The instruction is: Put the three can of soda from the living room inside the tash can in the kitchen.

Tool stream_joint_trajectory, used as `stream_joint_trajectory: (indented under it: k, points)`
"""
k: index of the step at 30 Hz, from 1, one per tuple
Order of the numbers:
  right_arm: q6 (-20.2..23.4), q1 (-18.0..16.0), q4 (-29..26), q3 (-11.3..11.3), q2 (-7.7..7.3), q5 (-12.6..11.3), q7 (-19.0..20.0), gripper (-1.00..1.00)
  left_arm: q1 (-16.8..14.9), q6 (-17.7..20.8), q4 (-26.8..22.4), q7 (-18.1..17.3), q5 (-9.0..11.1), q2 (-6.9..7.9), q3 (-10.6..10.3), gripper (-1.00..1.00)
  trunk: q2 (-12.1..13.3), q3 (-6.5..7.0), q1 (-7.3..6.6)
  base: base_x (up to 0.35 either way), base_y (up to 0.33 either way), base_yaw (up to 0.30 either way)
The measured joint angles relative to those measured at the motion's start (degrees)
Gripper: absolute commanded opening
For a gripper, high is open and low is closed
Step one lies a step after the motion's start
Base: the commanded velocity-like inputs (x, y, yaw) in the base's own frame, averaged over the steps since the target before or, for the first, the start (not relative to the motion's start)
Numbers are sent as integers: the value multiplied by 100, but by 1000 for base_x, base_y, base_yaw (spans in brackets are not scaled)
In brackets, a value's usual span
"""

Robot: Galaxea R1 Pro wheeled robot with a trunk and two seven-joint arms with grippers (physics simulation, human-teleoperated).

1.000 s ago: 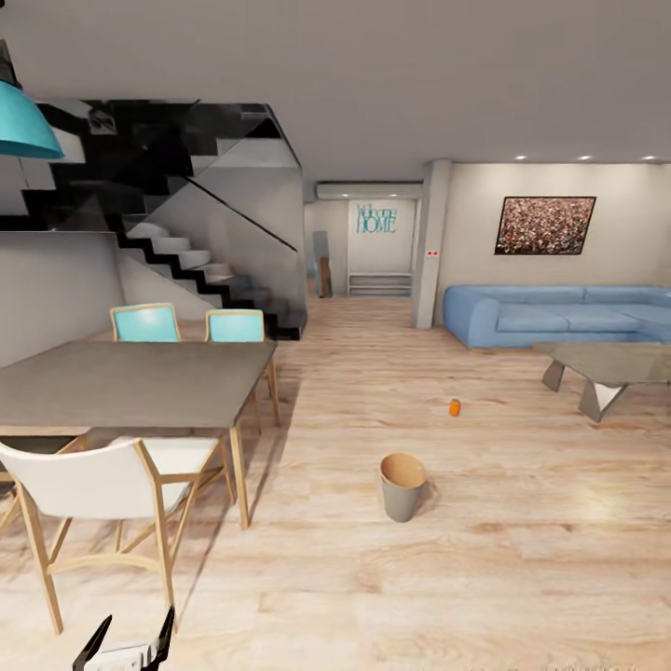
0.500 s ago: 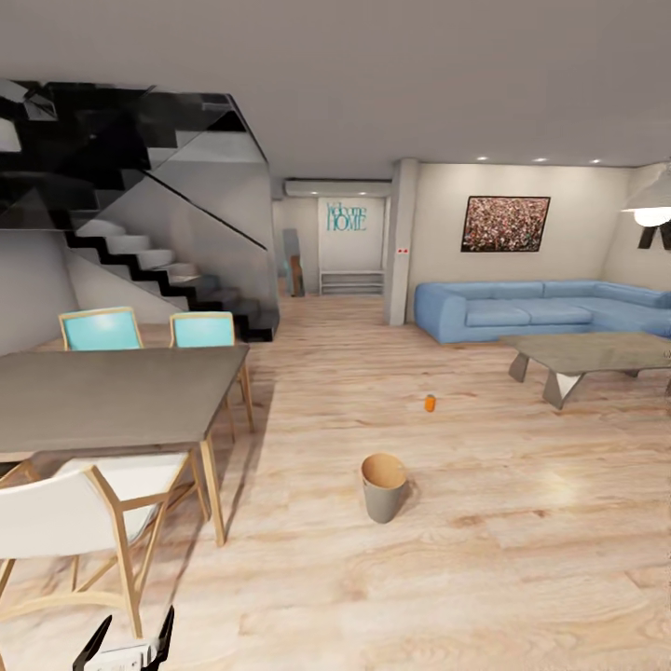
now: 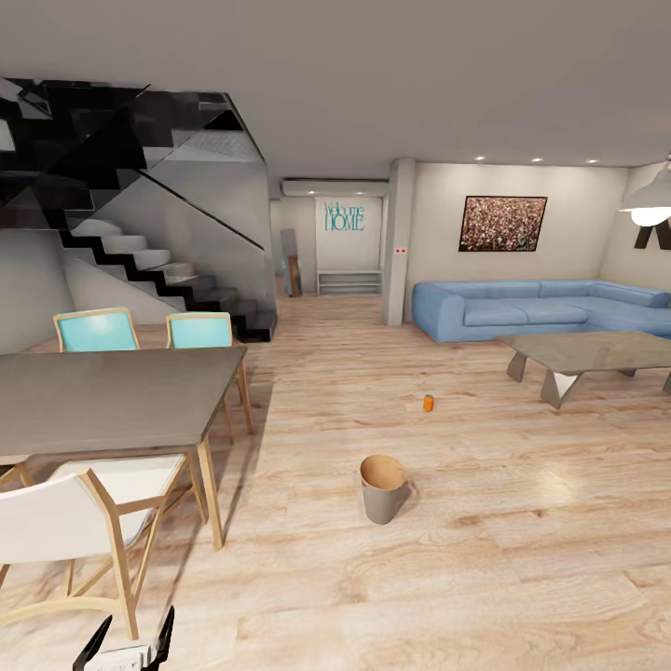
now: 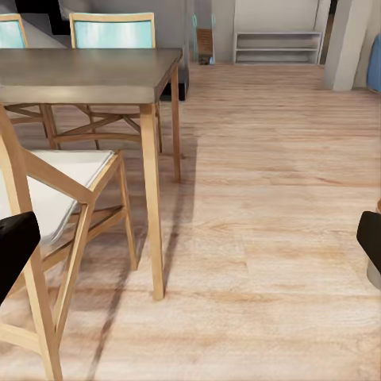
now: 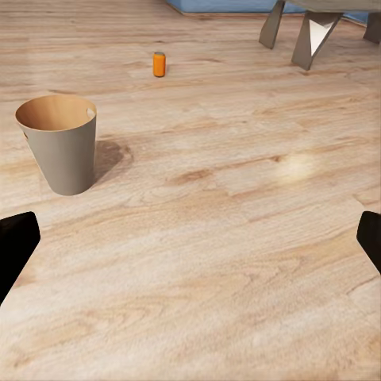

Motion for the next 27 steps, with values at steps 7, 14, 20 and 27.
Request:
stream_joint_trajectory:
  k: [7,14,20,27]
  points:
    - [0,0,9,3,2,0,0,100,0,1,0,0,0,0,-1,100,0,0,0,0,-34,0]
    - [0,0,48,8,4,0,0,100,0,1,0,0,0,0,0,100,0,0,0,0,-131,0]
    - [0,0,58,9,3,0,-6,100,0,1,0,0,0,0,0,100,0,0,0,0,-51,0]
    - [0,0,67,9,6,0,-5,100,0,1,0,0,0,0,0,100,0,0,0,0,-12,0]
